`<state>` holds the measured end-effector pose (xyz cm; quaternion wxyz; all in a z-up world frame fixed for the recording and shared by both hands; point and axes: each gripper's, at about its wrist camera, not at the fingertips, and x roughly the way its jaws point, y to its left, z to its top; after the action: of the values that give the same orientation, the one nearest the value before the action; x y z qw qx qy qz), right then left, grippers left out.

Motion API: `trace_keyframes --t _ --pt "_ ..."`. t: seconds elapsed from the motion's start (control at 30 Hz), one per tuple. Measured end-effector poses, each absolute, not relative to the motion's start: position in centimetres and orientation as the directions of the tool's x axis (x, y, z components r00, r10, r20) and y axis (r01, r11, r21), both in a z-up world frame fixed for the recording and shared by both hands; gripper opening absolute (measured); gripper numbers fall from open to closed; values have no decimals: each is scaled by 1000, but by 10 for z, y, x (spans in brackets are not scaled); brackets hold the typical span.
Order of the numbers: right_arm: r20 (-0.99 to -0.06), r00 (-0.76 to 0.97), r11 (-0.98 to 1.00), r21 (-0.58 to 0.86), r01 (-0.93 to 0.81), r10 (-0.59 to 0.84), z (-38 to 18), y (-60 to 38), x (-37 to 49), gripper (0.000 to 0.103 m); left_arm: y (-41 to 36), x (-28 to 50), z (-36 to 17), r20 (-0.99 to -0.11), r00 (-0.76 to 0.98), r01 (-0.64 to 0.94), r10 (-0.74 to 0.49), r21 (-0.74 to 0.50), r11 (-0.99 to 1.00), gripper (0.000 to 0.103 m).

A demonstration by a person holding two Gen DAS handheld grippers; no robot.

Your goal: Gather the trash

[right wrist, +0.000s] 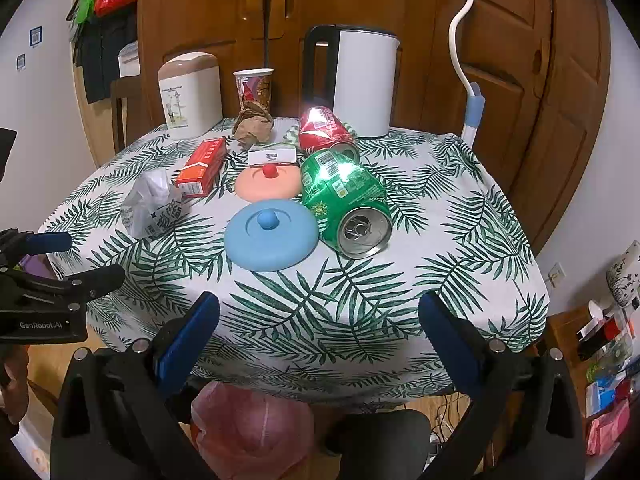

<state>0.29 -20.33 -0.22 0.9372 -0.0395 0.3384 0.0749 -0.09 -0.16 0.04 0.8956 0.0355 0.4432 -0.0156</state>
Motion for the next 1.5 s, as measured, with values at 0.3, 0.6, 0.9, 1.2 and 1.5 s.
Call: trace_keyframes --t 0.3,0.6,0.9,1.2,1.5 --pt "-641 759 986 -23 -167 114 -3 -204 4 98 -2 -1 -2 -796 605 56 5 48 997 97" --pt "-643 758 986 -29 -166 109 -5 -204 5 98 0 1 -3 -798 603 56 2 46 997 97" --pt "-644 758 986 -30 -165 107 -6 -204 6 98 0 1 -4 -798 603 54 3 45 998 97" --pt "-657 747 985 -40 -166 100 -12 -204 9 98 1 3 -6 -802 597 54 0 40 998 97" --pt "-663 743 984 -47 -170 96 -14 -201 11 98 3 3 -8 -804 595 51 3 42 998 97"
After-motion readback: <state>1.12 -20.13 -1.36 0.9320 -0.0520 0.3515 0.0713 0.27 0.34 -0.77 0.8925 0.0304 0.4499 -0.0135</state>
